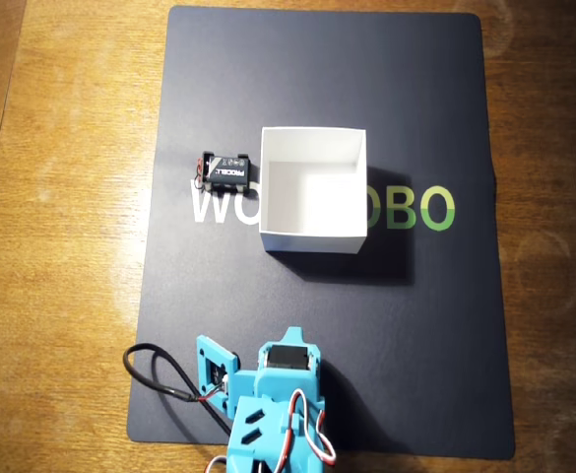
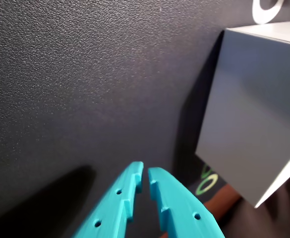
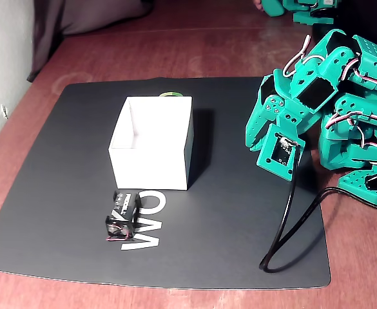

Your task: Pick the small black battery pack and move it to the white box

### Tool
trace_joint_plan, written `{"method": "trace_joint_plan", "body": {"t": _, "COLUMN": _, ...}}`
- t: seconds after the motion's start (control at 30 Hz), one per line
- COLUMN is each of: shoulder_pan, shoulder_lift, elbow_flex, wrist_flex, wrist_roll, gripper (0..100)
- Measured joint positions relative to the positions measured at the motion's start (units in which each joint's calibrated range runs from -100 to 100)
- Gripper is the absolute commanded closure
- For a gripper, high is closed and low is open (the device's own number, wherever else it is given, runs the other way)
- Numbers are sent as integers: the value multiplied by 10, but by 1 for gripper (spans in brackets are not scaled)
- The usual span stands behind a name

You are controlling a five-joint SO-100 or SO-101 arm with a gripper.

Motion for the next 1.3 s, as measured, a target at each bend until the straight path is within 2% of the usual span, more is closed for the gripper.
{"method": "trace_joint_plan", "body": {"t": 0.47, "shoulder_pan": 0, "shoulder_lift": 7, "elbow_flex": 0, "wrist_flex": -1, "wrist_roll": 0, "gripper": 99}}
{"method": "trace_joint_plan", "body": {"t": 0.77, "shoulder_pan": 0, "shoulder_lift": 145, "elbow_flex": -25, "wrist_flex": -57, "wrist_roll": 3, "gripper": 99}}
{"method": "trace_joint_plan", "body": {"t": 1.07, "shoulder_pan": -2, "shoulder_lift": 214, "elbow_flex": -116, "wrist_flex": -64, "wrist_roll": 3, "gripper": 99}}
{"method": "trace_joint_plan", "body": {"t": 1.3, "shoulder_pan": -57, "shoulder_lift": 290, "elbow_flex": -213, "wrist_flex": -64, "wrist_roll": 2, "gripper": 99}}
